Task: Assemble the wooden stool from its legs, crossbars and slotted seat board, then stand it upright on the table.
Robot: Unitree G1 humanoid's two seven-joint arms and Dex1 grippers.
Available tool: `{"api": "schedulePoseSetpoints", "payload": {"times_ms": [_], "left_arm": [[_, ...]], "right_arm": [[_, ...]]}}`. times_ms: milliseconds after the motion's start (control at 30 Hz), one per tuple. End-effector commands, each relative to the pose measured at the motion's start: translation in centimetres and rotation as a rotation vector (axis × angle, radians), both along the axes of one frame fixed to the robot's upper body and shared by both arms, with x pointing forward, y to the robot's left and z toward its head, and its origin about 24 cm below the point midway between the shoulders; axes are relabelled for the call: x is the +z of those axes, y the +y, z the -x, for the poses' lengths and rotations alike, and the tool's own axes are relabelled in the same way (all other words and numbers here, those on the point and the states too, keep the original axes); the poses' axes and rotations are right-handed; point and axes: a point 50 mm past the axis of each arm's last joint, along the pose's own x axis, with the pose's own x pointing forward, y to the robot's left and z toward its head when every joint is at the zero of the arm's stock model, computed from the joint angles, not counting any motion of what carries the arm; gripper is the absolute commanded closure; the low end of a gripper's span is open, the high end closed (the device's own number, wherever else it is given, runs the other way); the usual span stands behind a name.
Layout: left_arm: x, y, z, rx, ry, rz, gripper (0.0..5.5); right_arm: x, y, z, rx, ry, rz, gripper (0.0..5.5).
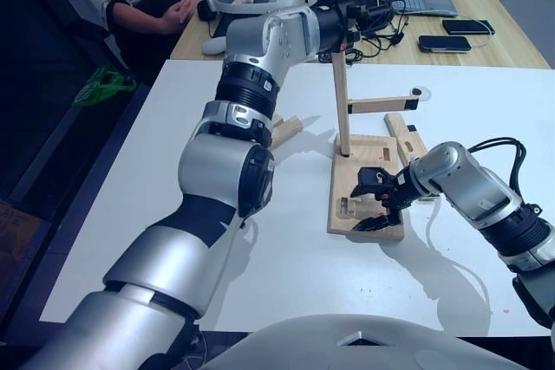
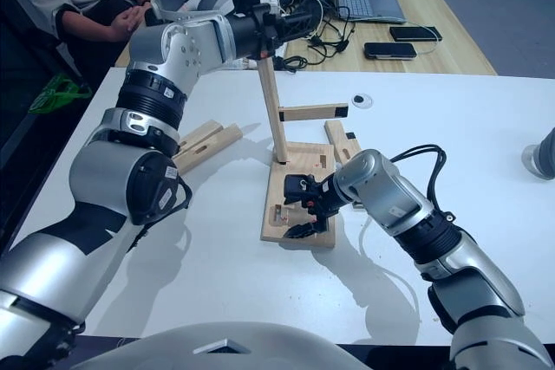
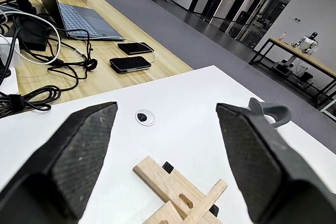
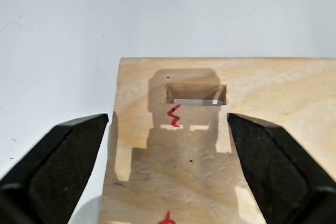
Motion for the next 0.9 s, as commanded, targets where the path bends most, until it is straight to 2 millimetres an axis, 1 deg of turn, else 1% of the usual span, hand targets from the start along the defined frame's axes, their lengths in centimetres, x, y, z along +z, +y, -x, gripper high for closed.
{"api": "schedulePoseSetpoints", "payload": {"times_ms": [33,100,167,233,300,367,433,467,533,600,667,767,900], "left_arm": [[3.9,1.0,-1.0,0.100,-0.135,0.019,2.02],[4.5,1.3,-1.3,0.141,-0.171,0.009,2.02],[4.6,1.3,-1.5,0.153,-0.192,0.002,2.02],[3.9,1.2,-1.6,0.162,-0.176,-0.007,2.02],[2.7,1.1,-1.6,0.159,-0.150,-0.032,2.02],[0.9,0.5,-1.3,0.113,-0.105,-0.052,2.02],[-2.2,-0.2,-0.8,0.064,-0.036,-0.105,2.02],[-3.4,-0.4,-0.5,0.048,-0.002,-0.114,2.02],[-5.0,-0.7,0.0,0.020,0.057,-0.110,2.02],[-5.7,-0.8,0.4,0.013,0.086,-0.099,2.02],[-5.5,-0.8,0.8,0.008,0.092,-0.080,2.02],[-4.5,-0.6,1.2,0.012,0.072,-0.054,2.02],[-1.5,0.1,1.3,0.051,0.018,0.007,2.02]], "right_arm": [[-1.0,-0.4,-0.1,-0.038,0.008,0.048,1.21],[-1.0,-0.3,-0.2,-0.035,0.003,0.050,1.21],[-1.0,-0.3,-0.2,-0.032,0.000,0.052,1.21],[-1.0,-0.2,-0.3,-0.027,-0.005,0.054,1.21],[-1.0,-0.1,-0.5,-0.022,-0.010,0.054,1.21],[-1.0,0.0,-0.5,-0.022,-0.012,0.053,1.21],[-1.0,-0.1,-0.6,-0.025,-0.012,0.054,1.21],[-1.1,-0.2,-0.6,-0.025,-0.011,0.055,1.21],[-1.1,-0.3,-0.5,-0.029,-0.009,0.056,1.21],[-1.1,-0.3,-0.5,-0.031,-0.009,0.057,1.21],[-1.2,-0.3,-0.5,-0.036,-0.010,0.058,1.21],[-1.2,-0.4,-0.6,-0.040,-0.011,0.060,1.21],[-1.1,-0.5,-0.7,-0.049,-0.025,0.059,1.21]]}}
